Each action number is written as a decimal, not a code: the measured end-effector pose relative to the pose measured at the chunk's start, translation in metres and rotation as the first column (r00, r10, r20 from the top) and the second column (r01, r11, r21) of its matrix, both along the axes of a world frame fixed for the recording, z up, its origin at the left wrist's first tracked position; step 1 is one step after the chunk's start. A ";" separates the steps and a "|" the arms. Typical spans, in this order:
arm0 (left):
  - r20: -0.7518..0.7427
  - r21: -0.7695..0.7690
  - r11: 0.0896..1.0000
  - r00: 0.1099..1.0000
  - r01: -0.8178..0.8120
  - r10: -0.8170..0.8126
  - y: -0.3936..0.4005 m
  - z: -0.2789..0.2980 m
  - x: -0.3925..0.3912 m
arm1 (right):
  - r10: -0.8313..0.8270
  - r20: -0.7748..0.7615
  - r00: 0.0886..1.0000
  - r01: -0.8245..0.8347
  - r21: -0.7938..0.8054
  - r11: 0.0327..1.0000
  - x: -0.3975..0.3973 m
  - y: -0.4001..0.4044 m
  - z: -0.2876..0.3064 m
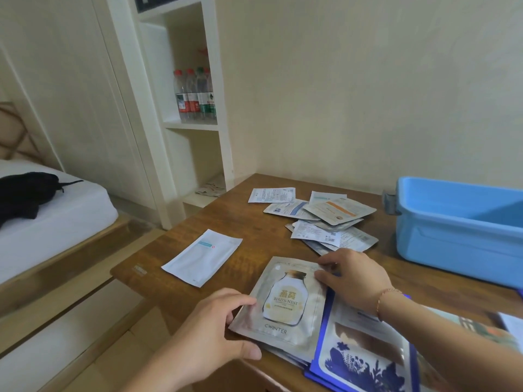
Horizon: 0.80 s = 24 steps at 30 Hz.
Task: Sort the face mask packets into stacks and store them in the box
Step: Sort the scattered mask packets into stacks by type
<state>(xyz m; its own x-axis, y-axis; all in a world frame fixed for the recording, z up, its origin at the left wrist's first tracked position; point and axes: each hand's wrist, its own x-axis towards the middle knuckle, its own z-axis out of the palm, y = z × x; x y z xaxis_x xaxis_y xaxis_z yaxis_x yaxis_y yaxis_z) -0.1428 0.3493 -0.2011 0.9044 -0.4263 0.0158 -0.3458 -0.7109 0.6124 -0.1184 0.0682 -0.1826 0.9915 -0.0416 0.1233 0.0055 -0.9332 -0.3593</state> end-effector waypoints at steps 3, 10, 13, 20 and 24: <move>0.010 -0.013 1.000 1.000 0.011 -0.011 0.001 -0.003 0.007 | 0.009 0.010 1.000 -0.009 0.015 1.000 0.001 -0.002 -0.002; 0.049 -0.027 0.998 0.998 0.051 -0.050 0.003 -0.005 0.013 | 0.044 0.045 0.998 -0.042 -0.035 0.999 0.002 -0.005 -0.002; 0.008 -0.025 0.998 0.998 0.055 -0.055 0.005 0.005 0.019 | 0.063 0.026 0.998 -0.062 -0.034 0.998 0.006 -0.008 -0.001; 0.105 -0.026 0.999 0.993 -0.047 0.049 -0.025 0.030 0.082 | 0.083 0.033 0.996 -0.082 -0.015 0.996 0.038 -0.011 0.013; 0.251 0.099 0.991 0.966 -0.095 0.068 -0.065 0.037 0.160 | 0.049 0.091 0.995 -0.046 -0.033 0.998 0.074 -0.008 0.024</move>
